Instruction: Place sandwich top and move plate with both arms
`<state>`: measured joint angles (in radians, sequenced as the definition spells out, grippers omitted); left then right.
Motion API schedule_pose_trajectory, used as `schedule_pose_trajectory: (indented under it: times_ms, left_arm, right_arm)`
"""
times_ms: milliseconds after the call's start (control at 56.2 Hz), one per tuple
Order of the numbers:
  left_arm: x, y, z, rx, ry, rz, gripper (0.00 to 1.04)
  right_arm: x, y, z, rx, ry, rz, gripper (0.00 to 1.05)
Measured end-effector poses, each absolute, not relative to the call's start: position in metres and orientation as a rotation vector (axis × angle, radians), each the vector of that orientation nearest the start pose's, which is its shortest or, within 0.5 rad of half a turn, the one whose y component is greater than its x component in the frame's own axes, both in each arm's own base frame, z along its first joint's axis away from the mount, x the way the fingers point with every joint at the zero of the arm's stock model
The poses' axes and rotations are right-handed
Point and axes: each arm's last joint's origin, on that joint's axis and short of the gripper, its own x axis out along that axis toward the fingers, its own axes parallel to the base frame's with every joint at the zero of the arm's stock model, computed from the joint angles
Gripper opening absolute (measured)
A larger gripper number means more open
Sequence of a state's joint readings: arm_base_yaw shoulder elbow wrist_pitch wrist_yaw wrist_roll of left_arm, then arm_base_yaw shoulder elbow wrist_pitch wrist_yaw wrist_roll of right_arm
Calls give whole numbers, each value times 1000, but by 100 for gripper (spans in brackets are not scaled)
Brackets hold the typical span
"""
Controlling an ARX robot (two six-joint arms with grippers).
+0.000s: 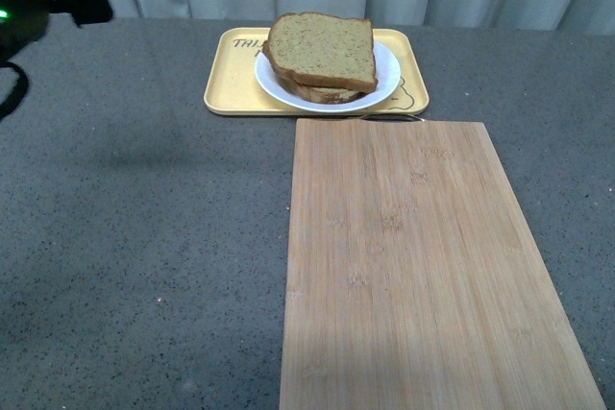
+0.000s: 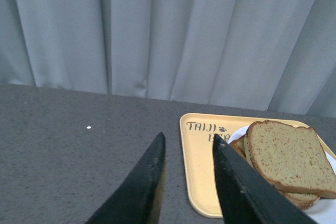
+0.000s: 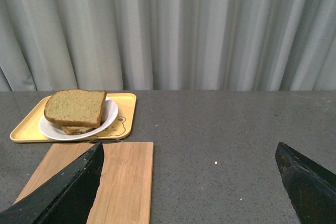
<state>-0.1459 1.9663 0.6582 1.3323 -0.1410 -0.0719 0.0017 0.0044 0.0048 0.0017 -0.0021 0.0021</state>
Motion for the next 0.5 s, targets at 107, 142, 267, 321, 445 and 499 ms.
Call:
schedule_pose_trajectory:
  times_ms: [107,142,267,321,445,499]
  left_arm:
    - [306,-34,130,-36,2,1,9]
    - [298,-31,130,-29,13,2,4]
    - [271,-25,134,-18,19,-5,4]
    - [259,-22,139,-17,10,-7,4]
    - [236,-16,143,-14,12,-2,4]
    - [228,-14,145,-13,13,-2,4]
  right_arm:
    - [98,0,165,2,-2,3,95]
    - [98,0,165,2,-2,3,95]
    - [98,0,165,2,-2,3,95]
    - [98,0,165,2,-2,3,95]
    - [98,0,165,2,-2,3,95]
    - [98,0,165,2,-2,3,95]
